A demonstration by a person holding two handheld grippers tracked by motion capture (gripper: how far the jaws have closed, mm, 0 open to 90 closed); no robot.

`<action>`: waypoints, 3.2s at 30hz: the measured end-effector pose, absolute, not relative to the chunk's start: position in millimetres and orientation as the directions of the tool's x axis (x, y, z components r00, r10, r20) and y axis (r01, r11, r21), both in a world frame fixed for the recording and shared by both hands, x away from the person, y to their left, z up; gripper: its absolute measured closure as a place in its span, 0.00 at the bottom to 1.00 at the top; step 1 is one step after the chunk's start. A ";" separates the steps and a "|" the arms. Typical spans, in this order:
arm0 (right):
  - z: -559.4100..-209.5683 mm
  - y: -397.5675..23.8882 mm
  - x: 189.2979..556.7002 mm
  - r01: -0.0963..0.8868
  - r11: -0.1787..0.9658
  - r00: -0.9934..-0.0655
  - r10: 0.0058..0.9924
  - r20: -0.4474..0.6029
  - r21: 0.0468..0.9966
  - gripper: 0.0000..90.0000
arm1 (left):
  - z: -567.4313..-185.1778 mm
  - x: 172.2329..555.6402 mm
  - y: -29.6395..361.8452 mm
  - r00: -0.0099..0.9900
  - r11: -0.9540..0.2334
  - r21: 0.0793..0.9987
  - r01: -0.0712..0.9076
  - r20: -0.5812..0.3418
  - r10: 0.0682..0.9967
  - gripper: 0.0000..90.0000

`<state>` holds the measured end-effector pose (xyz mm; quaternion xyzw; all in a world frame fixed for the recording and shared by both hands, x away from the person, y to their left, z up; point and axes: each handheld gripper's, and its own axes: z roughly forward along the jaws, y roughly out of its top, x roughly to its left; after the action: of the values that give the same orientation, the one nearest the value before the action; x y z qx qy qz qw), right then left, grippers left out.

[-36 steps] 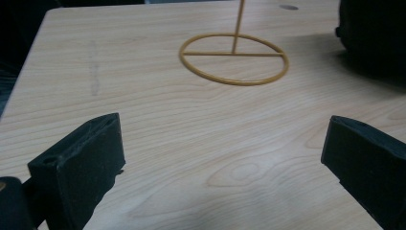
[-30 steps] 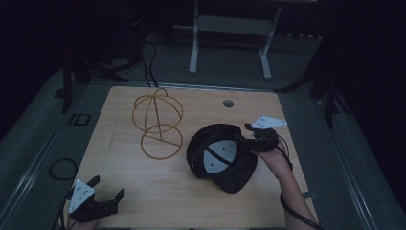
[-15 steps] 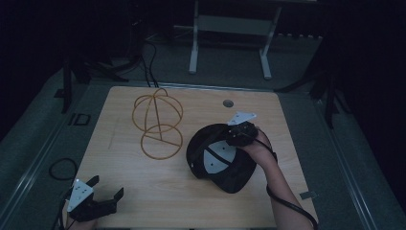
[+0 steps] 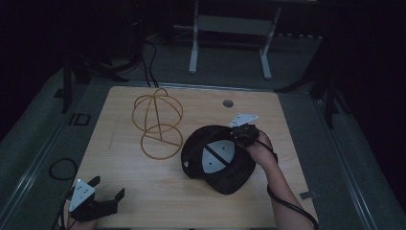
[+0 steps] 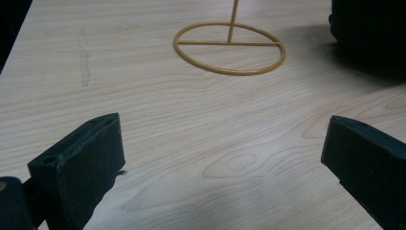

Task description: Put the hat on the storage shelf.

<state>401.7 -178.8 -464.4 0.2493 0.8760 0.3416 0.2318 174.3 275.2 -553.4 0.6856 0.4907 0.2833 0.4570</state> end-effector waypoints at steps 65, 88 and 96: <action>-395.9 -203.7 346.2 0.200 0.373 -0.708 0.694 -0.129 0.906 0.98 | -479.1 263.6 81.9 0.685 -0.220 0.917 0.333 -0.075 0.725 0.18; -391.3 -210.0 337.5 0.185 0.317 -0.724 0.684 -0.090 0.930 0.98 | -483.3 280.7 75.1 0.589 -0.139 0.920 0.366 -0.113 0.800 0.65; -402.0 -210.2 332.9 0.194 0.321 -0.725 0.683 -0.085 0.927 0.98 | -479.4 281.6 70.2 0.572 -0.185 0.922 0.339 -0.047 0.819 0.98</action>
<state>332.9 -210.2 -402.0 0.2823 0.7766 0.5095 0.2399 281.6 70.2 -479.4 0.7315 0.3957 0.2392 0.5011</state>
